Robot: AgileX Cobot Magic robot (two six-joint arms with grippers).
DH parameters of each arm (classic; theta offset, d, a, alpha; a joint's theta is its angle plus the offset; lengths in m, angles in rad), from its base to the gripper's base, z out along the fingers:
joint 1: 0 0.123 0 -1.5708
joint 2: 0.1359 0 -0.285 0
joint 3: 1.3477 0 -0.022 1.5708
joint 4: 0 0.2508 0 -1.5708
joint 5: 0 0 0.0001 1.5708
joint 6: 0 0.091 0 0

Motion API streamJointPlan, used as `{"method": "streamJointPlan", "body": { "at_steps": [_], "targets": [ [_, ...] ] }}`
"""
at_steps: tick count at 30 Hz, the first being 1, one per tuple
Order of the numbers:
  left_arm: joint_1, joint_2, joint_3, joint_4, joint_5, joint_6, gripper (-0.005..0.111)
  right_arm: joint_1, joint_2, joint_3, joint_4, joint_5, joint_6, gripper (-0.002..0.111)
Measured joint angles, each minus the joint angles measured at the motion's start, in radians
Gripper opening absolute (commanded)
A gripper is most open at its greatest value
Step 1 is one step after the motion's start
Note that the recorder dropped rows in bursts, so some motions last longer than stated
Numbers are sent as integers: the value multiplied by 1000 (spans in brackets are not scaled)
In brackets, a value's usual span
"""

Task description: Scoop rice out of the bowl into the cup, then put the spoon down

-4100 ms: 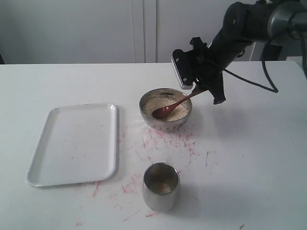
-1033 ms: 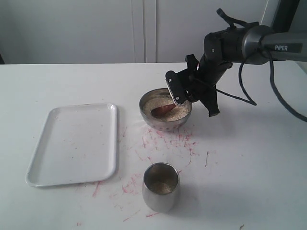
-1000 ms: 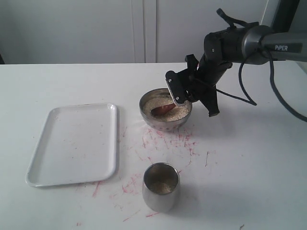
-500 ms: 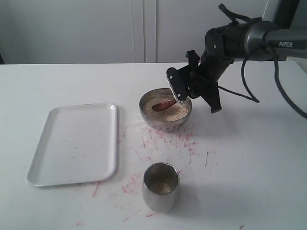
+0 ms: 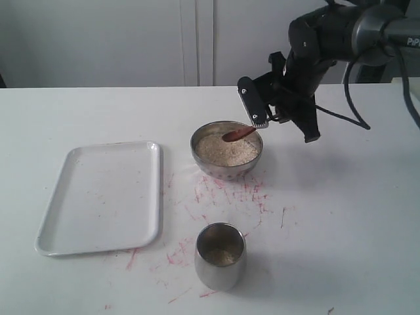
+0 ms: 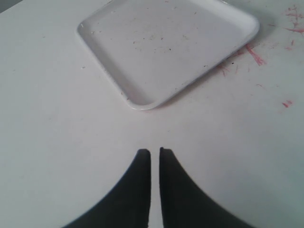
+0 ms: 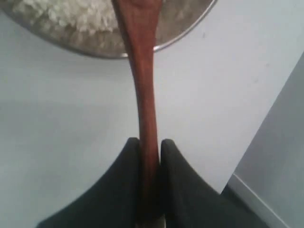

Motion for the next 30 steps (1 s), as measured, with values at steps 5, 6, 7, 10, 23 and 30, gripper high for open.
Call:
{"method": "streamJointPlan", "body": {
  "at_steps": [5, 6, 7, 10, 23, 30],
  "targets": [
    [0, 0, 0, 0, 0, 0, 14, 24, -32, 0, -107, 57, 100, 1],
    [0, 0, 0, 0, 0, 0, 14, 31, -38, 0, -121, 60, 111, 1],
    [0, 0, 0, 0, 0, 0, 14, 42, -47, 0, -138, 65, 128, 1],
    [0, 0, 0, 0, 0, 0, 14, 82, -61, 0, -223, 87, 200, 1],
    [0, 0, 0, 0, 0, 0, 14, 276, -62, 0, -679, 219, 600, 1],
    [0, 0, 0, 0, 0, 0, 14, 344, -47, 31, -771, 280, 712, 1]
  ]
}}
